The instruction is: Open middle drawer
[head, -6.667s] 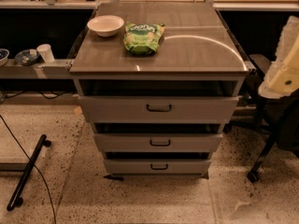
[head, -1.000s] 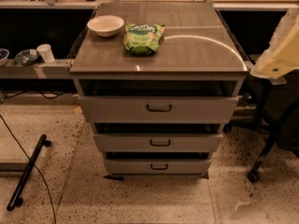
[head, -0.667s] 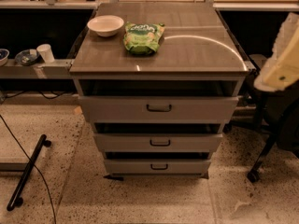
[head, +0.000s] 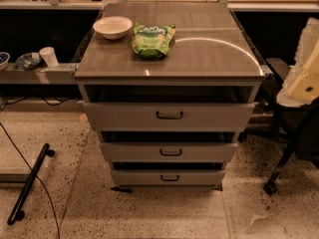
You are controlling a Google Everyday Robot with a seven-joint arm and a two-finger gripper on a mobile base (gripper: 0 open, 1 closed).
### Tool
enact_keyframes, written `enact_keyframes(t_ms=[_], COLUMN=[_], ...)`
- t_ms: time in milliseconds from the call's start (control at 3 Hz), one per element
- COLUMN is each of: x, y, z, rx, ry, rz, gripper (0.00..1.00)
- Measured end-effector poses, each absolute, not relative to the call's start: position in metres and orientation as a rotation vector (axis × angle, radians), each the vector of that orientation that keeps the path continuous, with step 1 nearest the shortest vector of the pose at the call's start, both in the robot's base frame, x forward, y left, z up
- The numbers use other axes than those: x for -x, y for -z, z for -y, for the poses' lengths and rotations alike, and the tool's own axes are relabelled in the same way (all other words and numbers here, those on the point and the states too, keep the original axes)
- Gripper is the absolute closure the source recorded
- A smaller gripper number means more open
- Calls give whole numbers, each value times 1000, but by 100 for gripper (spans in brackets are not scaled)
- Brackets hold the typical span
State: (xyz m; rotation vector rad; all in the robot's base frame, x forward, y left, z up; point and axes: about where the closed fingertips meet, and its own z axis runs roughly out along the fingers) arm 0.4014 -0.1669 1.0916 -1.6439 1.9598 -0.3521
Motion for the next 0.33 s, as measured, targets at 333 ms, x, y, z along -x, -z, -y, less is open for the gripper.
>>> enact_keyframes(t_ms=[333], x=[-401], y=[-1092], z=[167], rx=[1644], ry=[352], rz=[-1960], gripper=[0])
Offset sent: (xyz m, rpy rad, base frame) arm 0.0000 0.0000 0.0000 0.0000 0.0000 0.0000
